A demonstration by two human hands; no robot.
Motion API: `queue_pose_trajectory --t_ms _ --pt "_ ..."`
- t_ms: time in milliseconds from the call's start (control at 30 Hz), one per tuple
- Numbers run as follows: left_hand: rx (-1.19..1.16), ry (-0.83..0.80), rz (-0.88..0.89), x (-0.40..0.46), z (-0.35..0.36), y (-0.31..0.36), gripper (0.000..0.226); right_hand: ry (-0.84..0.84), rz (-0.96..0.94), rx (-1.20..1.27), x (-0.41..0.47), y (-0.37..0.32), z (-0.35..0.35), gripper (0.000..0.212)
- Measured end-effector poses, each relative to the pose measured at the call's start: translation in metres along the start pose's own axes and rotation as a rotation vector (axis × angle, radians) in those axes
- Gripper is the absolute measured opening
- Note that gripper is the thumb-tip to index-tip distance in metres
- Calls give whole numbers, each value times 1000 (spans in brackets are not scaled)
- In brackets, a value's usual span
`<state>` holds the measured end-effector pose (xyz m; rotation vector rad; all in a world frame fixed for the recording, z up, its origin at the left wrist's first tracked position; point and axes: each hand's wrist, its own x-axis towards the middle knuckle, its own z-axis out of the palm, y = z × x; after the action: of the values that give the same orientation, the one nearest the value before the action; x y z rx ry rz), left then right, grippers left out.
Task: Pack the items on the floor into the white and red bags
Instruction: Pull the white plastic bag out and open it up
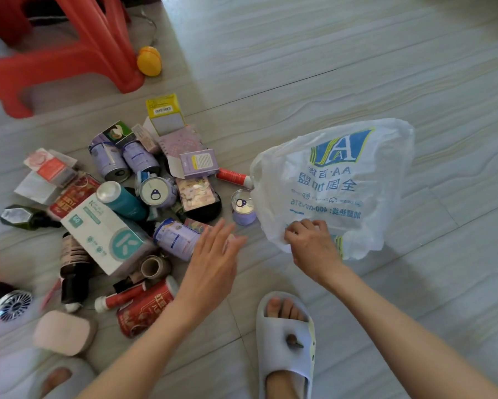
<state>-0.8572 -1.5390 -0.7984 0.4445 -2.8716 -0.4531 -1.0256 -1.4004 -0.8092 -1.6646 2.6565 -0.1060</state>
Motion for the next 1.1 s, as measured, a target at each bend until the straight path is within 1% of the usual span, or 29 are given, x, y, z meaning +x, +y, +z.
queue_pose_trajectory --t_ms 67,133,200,267,367,433,467,533,600,633,667,733,800,833,900,967,1033,1100 --pt "16 14 27 31 -6 -1 61 5 -128 -37 -2 13 -4 36" --pt "96 22 114 64 -10 -1 69 -21 -148 -92 -5 34 -13 35" --pt "202 -8 224 90 -9 3 74 -37 -81 -112 -8 59 -26 33" --pt "272 -74 294 105 -5 15 74 -49 9 -81 -12 83 -42 33" --pt "277 -123 298 113 0 37 62 -75 106 -49 -21 112 -57 30" --pt "240 -146 299 113 1 50 54 -97 211 17 -23 122 -67 23" --pt "208 -203 297 112 4 55 54 -101 285 59 -24 123 -72 20" --pt "169 -404 269 108 12 61 59 -55 434 131 -24 118 -75 22" --pt "99 -562 285 102 16 66 65 66 575 199 -25 104 -73 23" --pt "7 -627 280 98 19 70 66 139 656 225 -26 95 -71 28" --pt "-107 -705 257 94 20 76 67 196 753 249 -26 86 -68 39" --pt "-326 -825 222 85 22 90 64 222 974 310 -26 70 -59 67" --pt "-405 -822 205 79 23 97 60 128 1129 349 -26 60 -47 83" --pt "-375 -771 206 79 23 94 60 45 1161 339 -27 59 -39 85" --pt "-200 -641 224 80 23 80 64 -92 1137 273 -32 68 -27 84" --pt "23 -563 253 83 23 62 66 -120 1040 215 -36 86 -23 81" --pt "154 -570 265 83 25 52 65 -111 922 188 -38 103 -26 81" --pt "200 -608 229 81 28 50 64 -124 777 150 -40 113 -30 82"
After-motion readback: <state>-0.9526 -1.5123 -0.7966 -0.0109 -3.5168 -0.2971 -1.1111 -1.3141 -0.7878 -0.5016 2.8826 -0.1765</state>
